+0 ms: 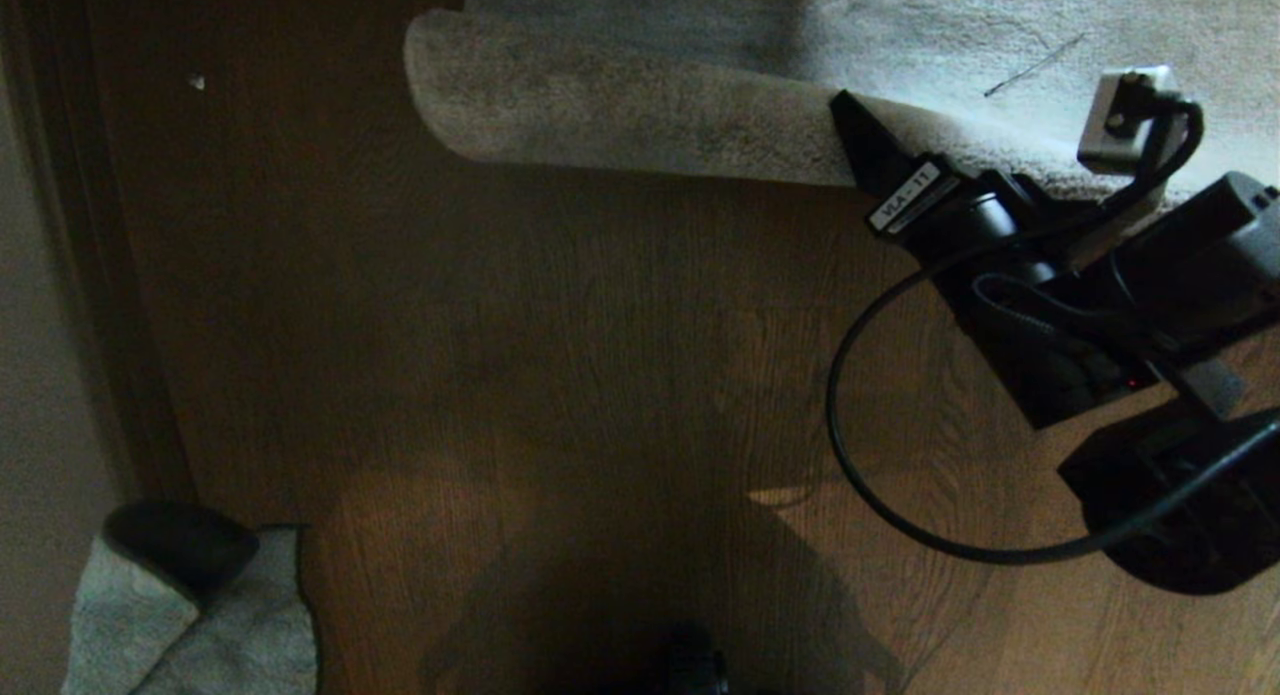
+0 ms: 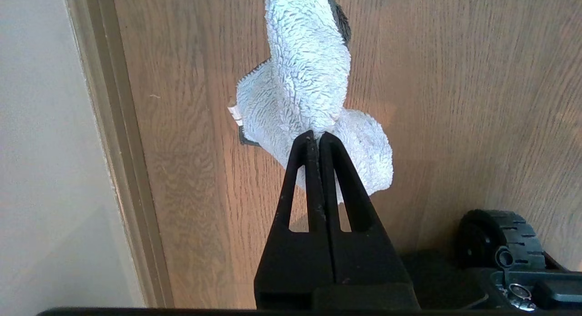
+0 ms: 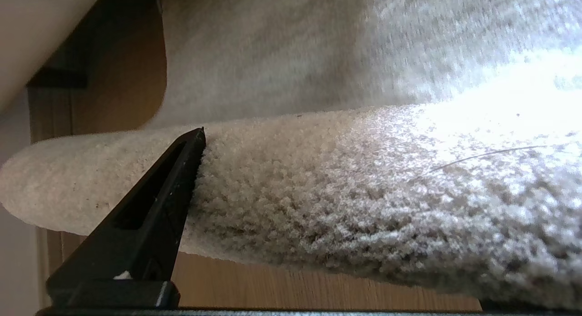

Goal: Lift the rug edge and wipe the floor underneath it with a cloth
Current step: Lift up the carpet

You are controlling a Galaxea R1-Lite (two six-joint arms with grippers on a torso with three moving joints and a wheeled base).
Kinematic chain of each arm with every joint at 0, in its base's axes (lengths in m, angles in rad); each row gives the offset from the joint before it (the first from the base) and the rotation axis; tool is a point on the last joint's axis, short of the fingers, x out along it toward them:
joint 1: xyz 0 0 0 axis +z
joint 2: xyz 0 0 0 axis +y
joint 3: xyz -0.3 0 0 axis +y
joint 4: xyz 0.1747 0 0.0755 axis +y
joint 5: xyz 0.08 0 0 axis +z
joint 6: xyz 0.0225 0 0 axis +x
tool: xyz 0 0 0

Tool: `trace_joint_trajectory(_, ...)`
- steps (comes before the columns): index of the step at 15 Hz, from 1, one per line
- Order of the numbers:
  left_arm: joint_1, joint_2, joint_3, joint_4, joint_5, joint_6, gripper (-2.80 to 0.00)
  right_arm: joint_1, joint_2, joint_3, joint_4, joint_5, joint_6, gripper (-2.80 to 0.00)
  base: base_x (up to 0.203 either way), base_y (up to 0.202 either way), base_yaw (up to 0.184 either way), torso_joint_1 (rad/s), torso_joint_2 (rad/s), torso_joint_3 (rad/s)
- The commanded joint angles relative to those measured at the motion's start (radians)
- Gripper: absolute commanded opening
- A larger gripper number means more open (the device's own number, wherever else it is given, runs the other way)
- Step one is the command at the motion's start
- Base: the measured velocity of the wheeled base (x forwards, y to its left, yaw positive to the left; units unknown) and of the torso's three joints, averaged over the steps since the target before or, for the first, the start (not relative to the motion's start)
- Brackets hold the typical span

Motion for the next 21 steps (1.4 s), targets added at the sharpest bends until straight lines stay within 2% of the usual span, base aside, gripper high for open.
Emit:
trace_joint_trajectory(1, 0.000, 0.000, -0.001, -0.001, 0.001, -0.001, -2.80, 0.002, -0.031, 0.015, -0.049, -0.002, -0.011, 0.00, 0.000, 0.000, 0.000, 0.000, 0.00, 0.000)
trace_joint_trajectory(3, 0.000, 0.000, 0.000, -0.002, 0.001, -0.001, -2.80, 0.009, -0.030, -0.017, -0.049, 0.025, -0.034, 0.00, 0.000, 0.000, 0.000, 0.000, 0.00, 0.000)
trace_joint_trajectory(10, 0.000, 0.000, 0.000, -0.001, 0.001, -0.001, -2.80, 0.025, -0.024, -0.158, -0.031, 0.085, -0.035, 0.00, 0.000, 0.000, 0.000, 0.000, 0.00, 0.000)
trace_joint_trajectory(15, 0.000, 0.000, -0.001, -0.001, 0.001, -0.001, -2.80, 0.028, -0.051, -0.183, -0.028, 0.187, -0.034, 0.00, 0.000, 0.000, 0.000, 0.000, 0.00, 0.000)
trace_joint_trajectory(21, 0.000, 0.000, 0.000, -0.001, 0.001, -0.001, -2.80, 0.055, -0.056, -0.130, -0.042, 0.185, -0.036, 0.00, 0.000, 0.000, 0.000, 0.000, 0.00, 0.000)
